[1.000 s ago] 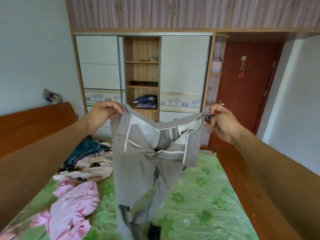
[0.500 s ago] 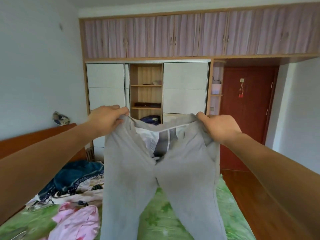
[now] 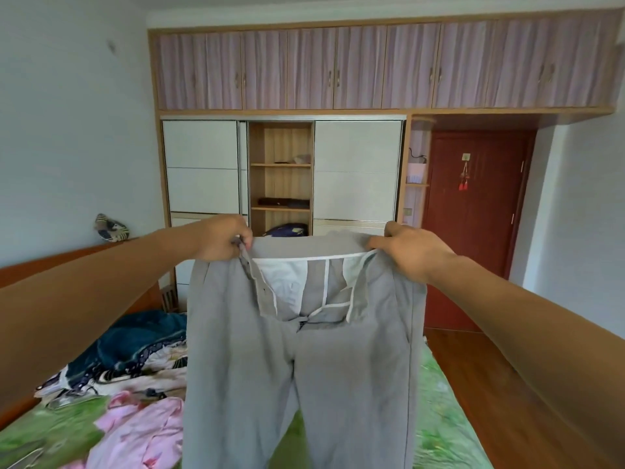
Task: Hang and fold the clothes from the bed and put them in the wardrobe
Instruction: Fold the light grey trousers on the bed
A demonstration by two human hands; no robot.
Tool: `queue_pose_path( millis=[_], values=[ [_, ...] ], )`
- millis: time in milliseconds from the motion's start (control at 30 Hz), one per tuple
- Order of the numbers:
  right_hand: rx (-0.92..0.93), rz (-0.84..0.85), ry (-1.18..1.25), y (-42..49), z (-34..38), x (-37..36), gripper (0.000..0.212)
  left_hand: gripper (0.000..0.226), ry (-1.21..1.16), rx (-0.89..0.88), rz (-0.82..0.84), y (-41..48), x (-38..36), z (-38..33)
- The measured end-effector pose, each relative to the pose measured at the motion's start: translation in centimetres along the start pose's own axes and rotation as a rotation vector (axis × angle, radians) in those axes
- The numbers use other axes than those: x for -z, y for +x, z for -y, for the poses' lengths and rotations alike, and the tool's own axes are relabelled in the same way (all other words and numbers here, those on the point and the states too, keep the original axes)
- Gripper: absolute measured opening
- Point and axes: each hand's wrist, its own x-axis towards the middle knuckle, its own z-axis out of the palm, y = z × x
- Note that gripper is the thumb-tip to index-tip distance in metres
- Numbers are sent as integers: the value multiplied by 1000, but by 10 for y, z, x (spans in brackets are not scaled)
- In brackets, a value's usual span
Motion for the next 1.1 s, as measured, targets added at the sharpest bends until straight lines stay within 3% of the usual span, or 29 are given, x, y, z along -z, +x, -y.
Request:
queue_pose_path(
  millis=[267,400,567,700,800,900,1100],
  values=[
    [-8,-67,182,-2,12,-2,12,32,-238,116,3,-3,-18,-13],
    [108,-64,-43,-8,15,-9,53,40,-226,112,33,-4,-16,-13],
    [132,-130,174,-2,28,-10,25,40,-172,130,128,0,-16,-17],
    [1,-64,323,2,27,-10,24,11,-189,89,167,0,-19,-13],
    [-28,-36,438,6,27,-5,18,23,-318,-4,196,1,-17,-17],
    [63,15,431,9,28,1,28,25,-296,-44,197,6,-12,-21],
    [69,169,326,16,35,9,68,28,-279,92,259,12,-4,-33]
  ],
)
